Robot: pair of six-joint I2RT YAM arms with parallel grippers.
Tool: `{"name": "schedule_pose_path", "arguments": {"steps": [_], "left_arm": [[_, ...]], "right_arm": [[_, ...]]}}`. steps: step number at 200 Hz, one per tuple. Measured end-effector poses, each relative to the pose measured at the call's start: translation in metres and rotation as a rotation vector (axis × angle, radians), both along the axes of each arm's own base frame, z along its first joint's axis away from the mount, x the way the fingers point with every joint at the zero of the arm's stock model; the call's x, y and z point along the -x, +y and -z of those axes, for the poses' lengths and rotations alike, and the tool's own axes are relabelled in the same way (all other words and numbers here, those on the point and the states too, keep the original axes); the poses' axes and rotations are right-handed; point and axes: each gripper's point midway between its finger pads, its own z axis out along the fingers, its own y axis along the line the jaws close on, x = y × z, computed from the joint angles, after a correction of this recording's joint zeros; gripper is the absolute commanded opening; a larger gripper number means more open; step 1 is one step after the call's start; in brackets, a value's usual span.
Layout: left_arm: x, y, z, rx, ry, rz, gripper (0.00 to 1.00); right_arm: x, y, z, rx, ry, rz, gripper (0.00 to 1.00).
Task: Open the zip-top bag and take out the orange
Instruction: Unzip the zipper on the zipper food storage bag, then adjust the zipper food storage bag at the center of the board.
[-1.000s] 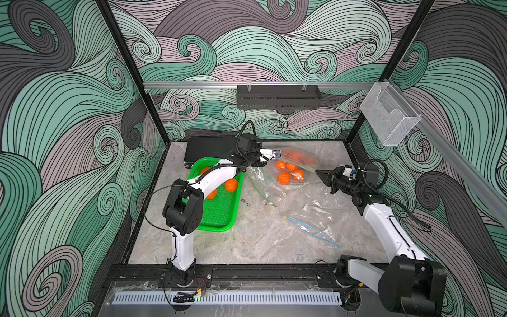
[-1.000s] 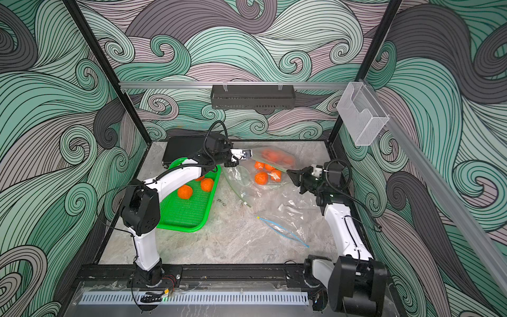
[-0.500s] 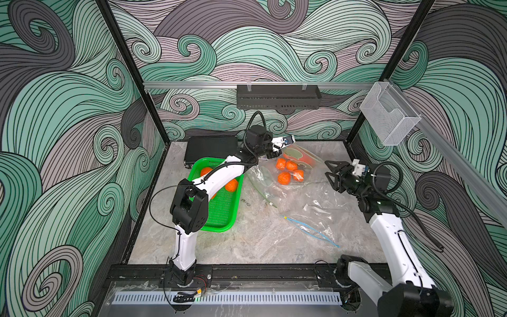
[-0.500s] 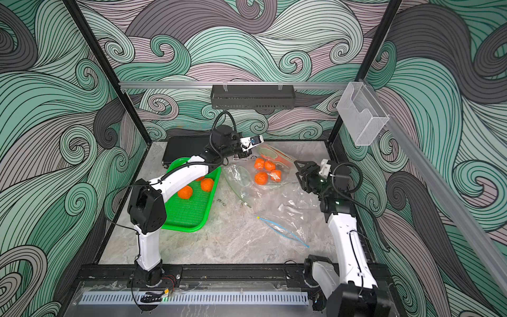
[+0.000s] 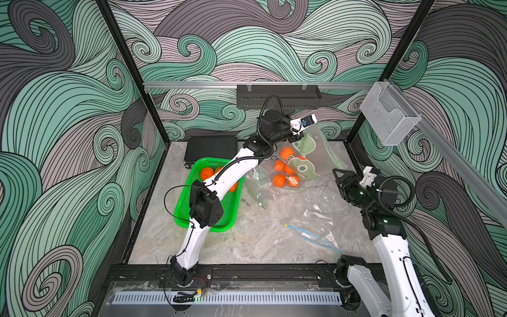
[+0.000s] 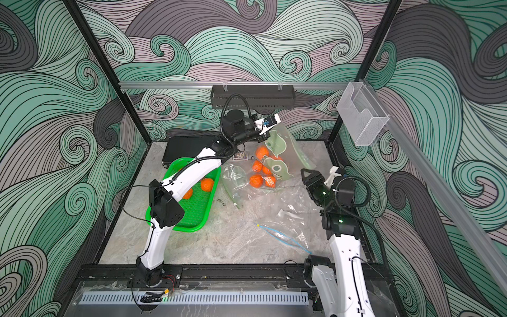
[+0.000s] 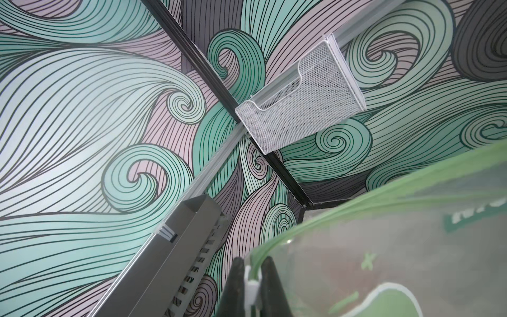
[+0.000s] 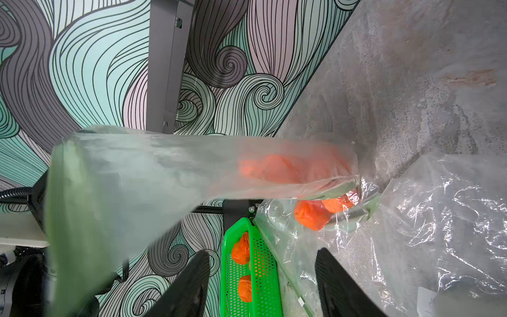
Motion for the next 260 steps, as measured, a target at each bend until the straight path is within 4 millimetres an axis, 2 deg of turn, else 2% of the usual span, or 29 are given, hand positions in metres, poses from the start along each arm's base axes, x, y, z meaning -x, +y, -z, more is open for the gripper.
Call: {"name": "schedule_pose_path", "arguments": {"steps": [21,39,58,77,97,120,141,154,169,182,199,227,243,260], "left_arm": [[0.01,0.009,-0.008,-0.017,0.033,0.002,0.0],[0.028,0.024,-0.023,-0.023,0.061,0.002,0.0],[0.063,0.055,-0.028,-0.031,0.094,0.0,0.0],[0.109,0.095,-0.014,-0.014,0.125,-0.007,0.0],[0.156,0.137,0.025,0.01,0.195,-0.018,0.0],[0.185,0.16,0.08,0.011,0.316,-0.027,0.0],[0.205,0.172,0.149,-0.024,0.488,-0.062,0.0],[0.225,0.181,0.195,-0.065,0.594,-0.078,0.0],[0.25,0.19,0.229,-0.11,0.682,-0.09,0.0],[0.268,0.195,0.239,-0.14,0.725,-0.1,0.0],[0.283,0.199,0.234,-0.135,0.768,-0.101,0.0],[0.29,0.214,0.234,-0.122,0.872,-0.171,0.0],[0.293,0.224,0.245,-0.122,0.948,-0.226,0.0],[0.296,0.23,0.26,-0.101,1.019,-0.268,0.0]], "right_arm": [[0.004,0.005,-0.007,-0.002,-0.025,-0.03,0.62],[0.009,0.008,-0.014,-0.001,-0.052,-0.046,0.61],[0.014,0.012,-0.022,-0.002,-0.082,-0.065,0.61],[0.019,0.016,-0.028,-0.004,-0.104,-0.084,0.61],[0.023,0.02,-0.032,-0.009,-0.117,-0.103,0.62],[0.029,0.025,-0.023,-0.013,-0.114,-0.125,0.62],[0.035,0.033,0.007,-0.03,-0.065,-0.159,0.62],[0.039,0.038,0.03,-0.044,-0.006,-0.185,0.62],[0.042,0.046,0.05,-0.053,0.063,-0.225,0.62],[0.041,0.054,0.06,-0.049,0.108,-0.273,0.61],[0.038,0.07,0.068,-0.012,0.166,-0.361,0.61],[0.034,0.114,0.077,0.106,0.259,-0.565,0.6],[0.033,0.14,0.085,0.205,0.309,-0.668,0.61],[0.025,0.156,0.1,0.337,0.365,-0.723,0.66]]}}
